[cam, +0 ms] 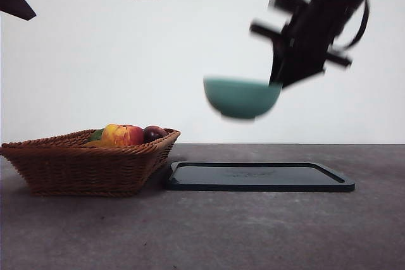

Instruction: Pick up the wifruite, put it on the bowl, pick up the plate, put it on desk

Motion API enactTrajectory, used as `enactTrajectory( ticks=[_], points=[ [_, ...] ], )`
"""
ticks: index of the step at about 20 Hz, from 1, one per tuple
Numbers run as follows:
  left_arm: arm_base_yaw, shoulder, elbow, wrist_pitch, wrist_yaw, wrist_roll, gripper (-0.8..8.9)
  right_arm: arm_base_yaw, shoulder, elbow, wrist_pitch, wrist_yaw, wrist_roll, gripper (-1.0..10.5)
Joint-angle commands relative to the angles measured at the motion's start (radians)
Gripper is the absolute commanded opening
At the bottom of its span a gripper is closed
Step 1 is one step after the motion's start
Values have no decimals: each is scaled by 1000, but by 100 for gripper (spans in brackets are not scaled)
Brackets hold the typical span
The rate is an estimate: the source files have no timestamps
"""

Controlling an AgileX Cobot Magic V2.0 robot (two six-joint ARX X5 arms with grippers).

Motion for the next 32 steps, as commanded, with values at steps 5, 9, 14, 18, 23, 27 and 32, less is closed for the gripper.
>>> enactTrajectory(
  ticks=[5, 9, 14, 18, 23, 27, 32],
  points=[
    [-5, 5, 9, 6, 5, 14, 371, 8, -266, 19, -187, -4, -28, 8],
    [-5, 5, 9, 5, 5, 24, 371, 26, -409, 18, -373, -3, -63, 8],
    [-5, 5, 9, 4, 5, 24, 371, 113, -535, -79, -441, 30, -66, 8],
    [-5, 5, 9, 4, 5, 24, 371, 178, -587, -234, -373, 56, -43, 8],
    [-5, 5, 9, 3, 5, 24, 371, 246, -563, -417, -199, 59, 25, 8],
    [-5, 5, 9, 3, 5, 24, 371, 294, -483, -500, -87, 95, 50, 8],
    [-5, 5, 9, 3, 5, 24, 371, 331, -347, -503, 6, 126, 50, 8]
  ],
)
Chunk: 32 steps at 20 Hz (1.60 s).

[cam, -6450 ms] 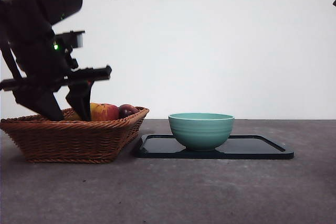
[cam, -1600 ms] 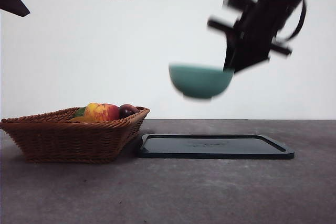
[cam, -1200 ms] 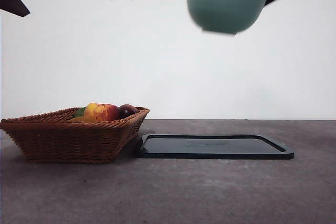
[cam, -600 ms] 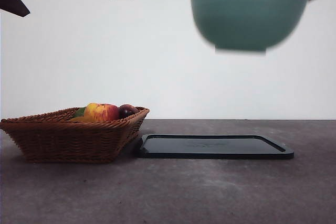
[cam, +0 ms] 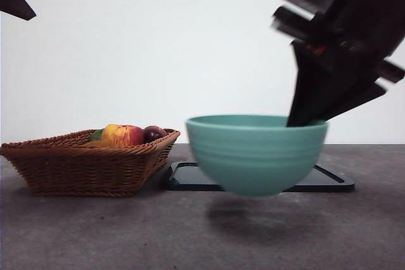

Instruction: Pick up the wifruite, put it on the bowl, pick up the plate, put it on desk

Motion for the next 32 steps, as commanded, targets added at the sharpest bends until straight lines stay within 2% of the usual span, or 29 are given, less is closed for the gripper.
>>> enactTrajectory(
  ticks=[1, 14, 18, 23, 28, 32],
  points=[
    [-5, 5, 9, 3, 5, 19, 371, 17, 56, 7, 37, 24, 15, 8],
    [-5, 5, 9, -2, 5, 19, 371, 17, 134, 7, 40, 47, 23, 12],
    [-5, 5, 9, -3, 5, 19, 371, 17, 134, 7, 34, 47, 35, 191],
    [-5, 5, 9, -3, 5, 19, 371, 17, 131, 9, 38, 57, 36, 214],
    [-5, 5, 9, -3, 5, 20, 371, 16, 27, 54, -16, 74, 31, 232],
    [-5, 5, 9, -3, 5, 20, 371, 16, -109, 114, -132, 73, 13, 232]
  ],
)
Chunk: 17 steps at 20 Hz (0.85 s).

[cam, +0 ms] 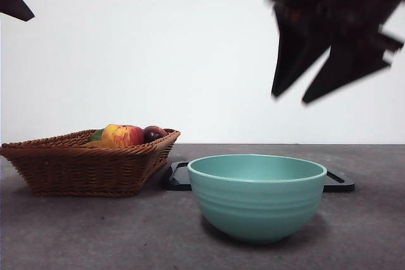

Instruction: Pick up the wifruite, put it on the bowl, pick up the plate, put it on desk

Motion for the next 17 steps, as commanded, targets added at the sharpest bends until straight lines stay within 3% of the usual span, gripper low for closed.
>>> enactTrajectory(
  ticks=[1, 9, 14, 17],
  points=[
    [-5, 5, 9, 5, 5, 20, 371, 9, -70, 35, -71, 1, -8, 232],
    [-5, 5, 9, 5, 5, 20, 371, 9, -375, 46, -356, -123, -8, 231],
    [-5, 5, 9, 5, 4, 19, 371, 9, -487, 46, -492, -222, -8, 231],
    [-5, 5, 9, 5, 5, 19, 371, 9, -521, 46, -527, -236, -8, 231]
  ],
)
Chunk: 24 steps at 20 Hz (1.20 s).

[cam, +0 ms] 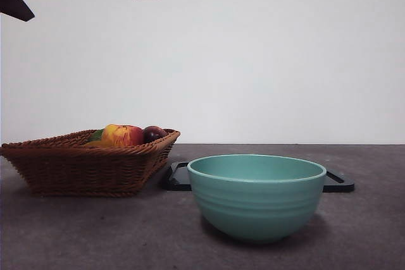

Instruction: Pick up the wifruite, put it on the bowl, pick up the plate, put it on desk

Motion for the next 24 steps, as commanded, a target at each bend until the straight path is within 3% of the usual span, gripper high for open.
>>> enactTrajectory(
  ticks=[1, 12, 15, 18, 24],
  points=[
    [-5, 5, 9, 5, 5, 19, 371, 9, -10, 18, 0, -3, -7, 231],
    [-5, 5, 9, 5, 5, 19, 361, 9, -14, 18, 0, -3, -7, 231],
    [-5, 5, 9, 5, 5, 20, 203, 9, -14, 18, -2, -3, -7, 218],
    [-5, 5, 9, 5, 5, 20, 31, 9, -14, 18, -6, -3, -11, 28],
    [-5, 5, 9, 5, 5, 19, 7, 9, -14, 18, -5, 0, -7, 9]
  ],
)
